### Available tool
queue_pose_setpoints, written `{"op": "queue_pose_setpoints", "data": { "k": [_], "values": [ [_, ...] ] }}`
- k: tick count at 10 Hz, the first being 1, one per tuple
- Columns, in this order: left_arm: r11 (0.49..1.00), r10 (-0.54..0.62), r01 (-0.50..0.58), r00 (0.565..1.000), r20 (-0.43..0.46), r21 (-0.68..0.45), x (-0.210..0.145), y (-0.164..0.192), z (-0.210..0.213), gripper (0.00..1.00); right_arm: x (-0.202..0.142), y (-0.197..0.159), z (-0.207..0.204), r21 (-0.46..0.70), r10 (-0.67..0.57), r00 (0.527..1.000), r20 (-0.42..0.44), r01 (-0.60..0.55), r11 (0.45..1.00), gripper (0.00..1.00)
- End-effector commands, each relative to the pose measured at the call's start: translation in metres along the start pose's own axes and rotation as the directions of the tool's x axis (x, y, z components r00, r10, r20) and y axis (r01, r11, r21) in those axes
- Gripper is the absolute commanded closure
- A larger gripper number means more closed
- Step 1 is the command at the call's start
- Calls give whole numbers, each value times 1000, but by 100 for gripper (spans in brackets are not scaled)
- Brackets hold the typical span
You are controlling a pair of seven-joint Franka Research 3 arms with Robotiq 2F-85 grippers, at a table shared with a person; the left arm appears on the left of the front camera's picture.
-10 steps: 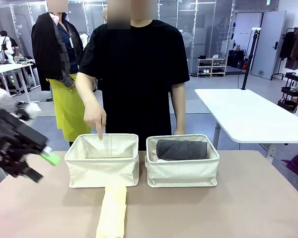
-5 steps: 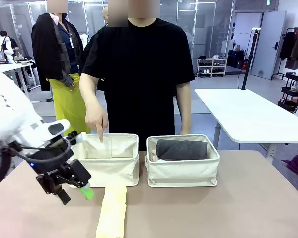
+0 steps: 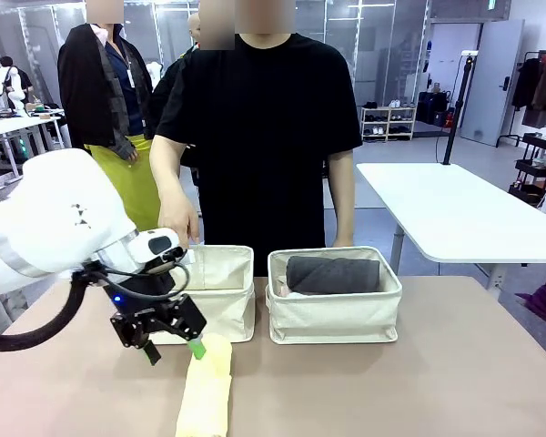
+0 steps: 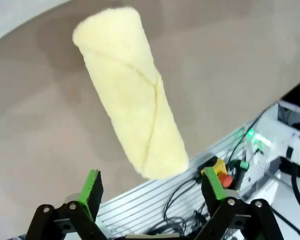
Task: Divide the towels into two baskets.
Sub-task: Pick up one hotel-folded towel from the bottom of the table and place it in the Fabric basket indicated by the person.
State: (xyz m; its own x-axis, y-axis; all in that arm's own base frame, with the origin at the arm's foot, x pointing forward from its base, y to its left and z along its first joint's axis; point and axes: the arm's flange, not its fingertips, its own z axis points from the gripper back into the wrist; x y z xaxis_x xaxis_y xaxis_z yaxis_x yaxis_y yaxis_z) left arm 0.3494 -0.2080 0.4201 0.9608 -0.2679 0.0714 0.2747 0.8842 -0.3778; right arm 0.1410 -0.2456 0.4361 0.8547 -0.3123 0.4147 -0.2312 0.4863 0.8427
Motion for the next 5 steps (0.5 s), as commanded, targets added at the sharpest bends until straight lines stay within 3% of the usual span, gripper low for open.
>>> {"op": "queue_pose_setpoints", "data": {
  "k": [1,5],
  "values": [
    [988,100,-110,991,92,108,8,-12,-19,0,-4,2,1,3,13,1000,14,-13,1000,0],
    [965,129,-153,984,121,213,11,-24,-59,0,-4,2,1,3,13,1000,14,-13,1000,0]
  ]
}}
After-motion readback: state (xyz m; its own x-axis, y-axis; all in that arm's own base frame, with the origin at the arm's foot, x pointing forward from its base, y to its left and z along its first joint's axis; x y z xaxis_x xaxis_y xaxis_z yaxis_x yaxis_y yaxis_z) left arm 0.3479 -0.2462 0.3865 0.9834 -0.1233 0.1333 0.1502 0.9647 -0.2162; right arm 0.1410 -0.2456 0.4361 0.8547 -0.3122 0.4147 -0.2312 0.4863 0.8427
